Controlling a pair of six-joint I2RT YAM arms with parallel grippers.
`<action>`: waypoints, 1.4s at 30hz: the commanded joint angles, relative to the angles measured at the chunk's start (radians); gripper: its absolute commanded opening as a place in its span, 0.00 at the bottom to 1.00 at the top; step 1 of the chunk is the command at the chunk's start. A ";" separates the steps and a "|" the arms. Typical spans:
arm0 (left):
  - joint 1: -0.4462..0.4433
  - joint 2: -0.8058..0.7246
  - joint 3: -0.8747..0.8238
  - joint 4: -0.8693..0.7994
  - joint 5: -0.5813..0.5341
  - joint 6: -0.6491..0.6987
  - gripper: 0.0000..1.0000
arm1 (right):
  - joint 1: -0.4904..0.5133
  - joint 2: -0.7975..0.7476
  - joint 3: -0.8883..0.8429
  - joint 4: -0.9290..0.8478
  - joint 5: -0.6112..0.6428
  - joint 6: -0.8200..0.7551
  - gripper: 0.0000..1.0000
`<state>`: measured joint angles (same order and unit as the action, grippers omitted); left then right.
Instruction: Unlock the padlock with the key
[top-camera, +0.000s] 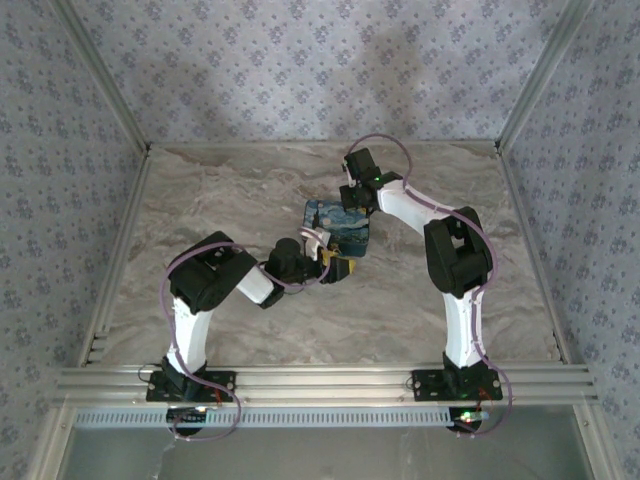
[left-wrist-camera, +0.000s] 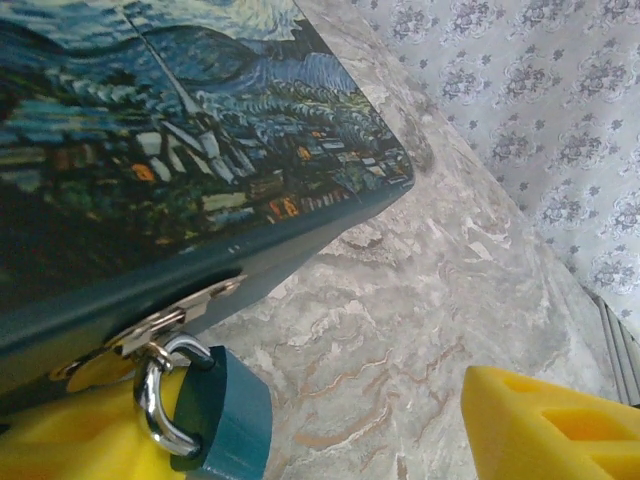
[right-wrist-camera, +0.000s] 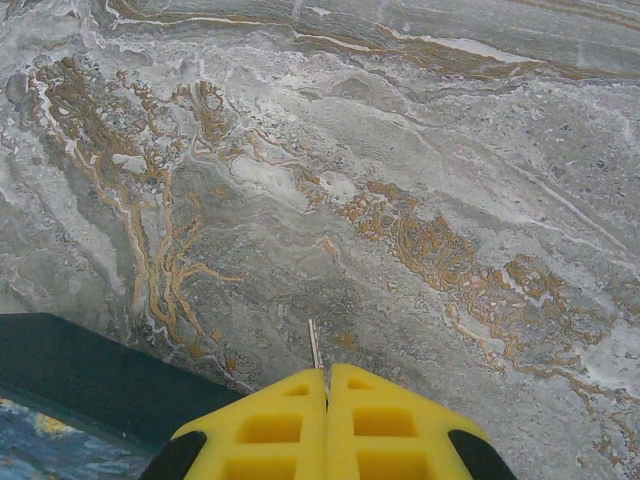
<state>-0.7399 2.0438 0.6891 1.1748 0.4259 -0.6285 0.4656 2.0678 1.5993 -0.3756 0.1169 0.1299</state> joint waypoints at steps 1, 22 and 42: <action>0.015 0.044 0.016 -0.074 -0.047 -0.033 0.64 | 0.042 -0.012 -0.045 -0.121 -0.062 -0.006 0.00; 0.075 0.058 0.011 -0.170 -0.056 -0.071 0.33 | 0.045 -0.023 -0.062 -0.102 -0.061 0.000 0.00; 0.033 0.088 0.042 -0.093 0.061 -0.129 0.68 | 0.051 -0.017 -0.070 -0.095 -0.066 0.011 0.00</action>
<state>-0.7029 2.0659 0.7246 1.1793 0.4870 -0.7406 0.4721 2.0529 1.5692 -0.3309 0.1280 0.1337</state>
